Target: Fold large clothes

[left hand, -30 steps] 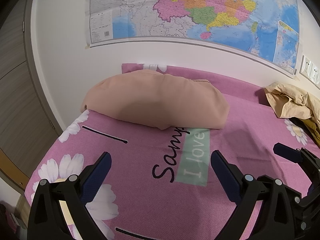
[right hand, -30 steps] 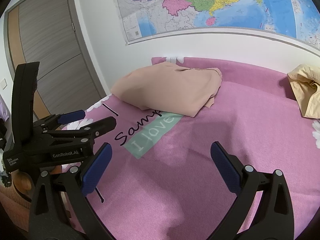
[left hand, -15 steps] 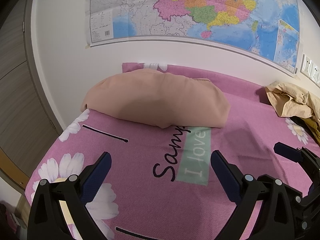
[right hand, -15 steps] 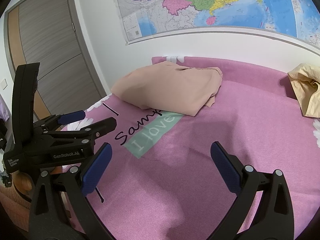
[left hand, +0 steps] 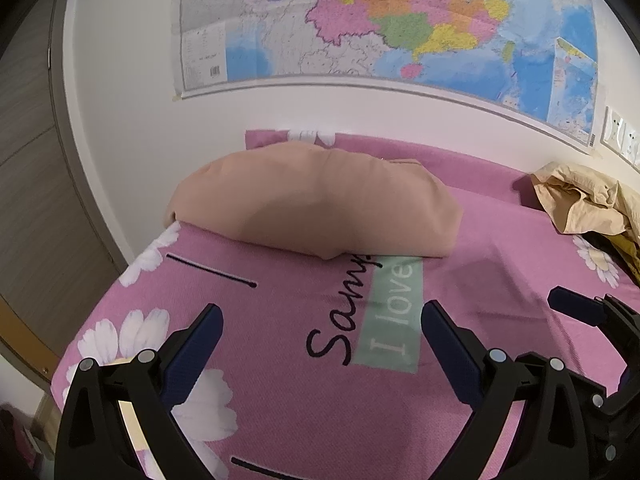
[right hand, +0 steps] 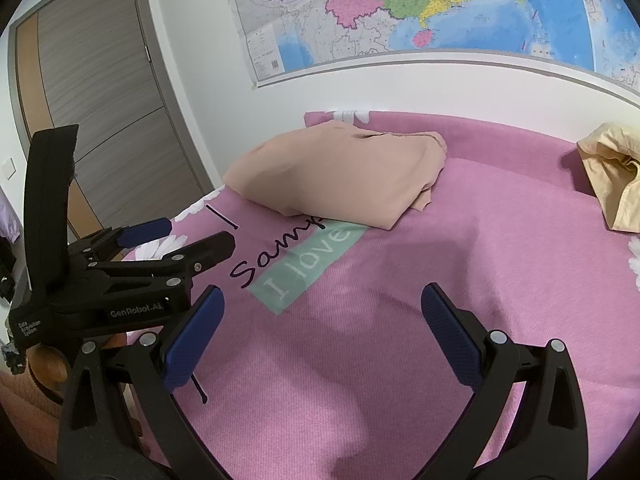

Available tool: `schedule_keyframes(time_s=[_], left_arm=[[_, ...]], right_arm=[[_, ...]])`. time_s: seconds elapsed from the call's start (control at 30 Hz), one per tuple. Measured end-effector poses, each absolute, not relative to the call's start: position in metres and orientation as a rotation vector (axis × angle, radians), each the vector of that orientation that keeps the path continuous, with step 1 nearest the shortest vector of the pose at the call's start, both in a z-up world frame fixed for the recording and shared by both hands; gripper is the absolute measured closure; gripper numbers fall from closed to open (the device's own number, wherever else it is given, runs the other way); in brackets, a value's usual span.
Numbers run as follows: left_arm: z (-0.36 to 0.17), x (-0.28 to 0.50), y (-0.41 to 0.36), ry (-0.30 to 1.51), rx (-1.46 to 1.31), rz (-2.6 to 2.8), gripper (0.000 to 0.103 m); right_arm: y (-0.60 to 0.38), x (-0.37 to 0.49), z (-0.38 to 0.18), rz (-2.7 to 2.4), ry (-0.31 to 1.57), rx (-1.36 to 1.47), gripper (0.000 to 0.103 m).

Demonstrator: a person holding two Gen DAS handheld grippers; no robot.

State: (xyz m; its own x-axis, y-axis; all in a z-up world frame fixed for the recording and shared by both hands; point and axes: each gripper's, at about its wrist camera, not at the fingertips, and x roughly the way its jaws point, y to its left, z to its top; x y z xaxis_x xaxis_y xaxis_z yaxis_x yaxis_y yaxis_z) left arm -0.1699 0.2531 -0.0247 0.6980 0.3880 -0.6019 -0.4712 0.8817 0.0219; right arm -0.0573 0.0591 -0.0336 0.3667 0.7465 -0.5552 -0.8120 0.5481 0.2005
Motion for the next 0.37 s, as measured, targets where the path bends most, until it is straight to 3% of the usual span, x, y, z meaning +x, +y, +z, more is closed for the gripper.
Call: schedule_keyframes(time_s=[0.37], left_arm=[[-0.030, -0.140, 0.216, 0.669, -0.198, 0.252, 0.007]], right_arm=[[-0.005, -0.054, -0.028, 0.827, 0.581, -0.066, 0.006]])
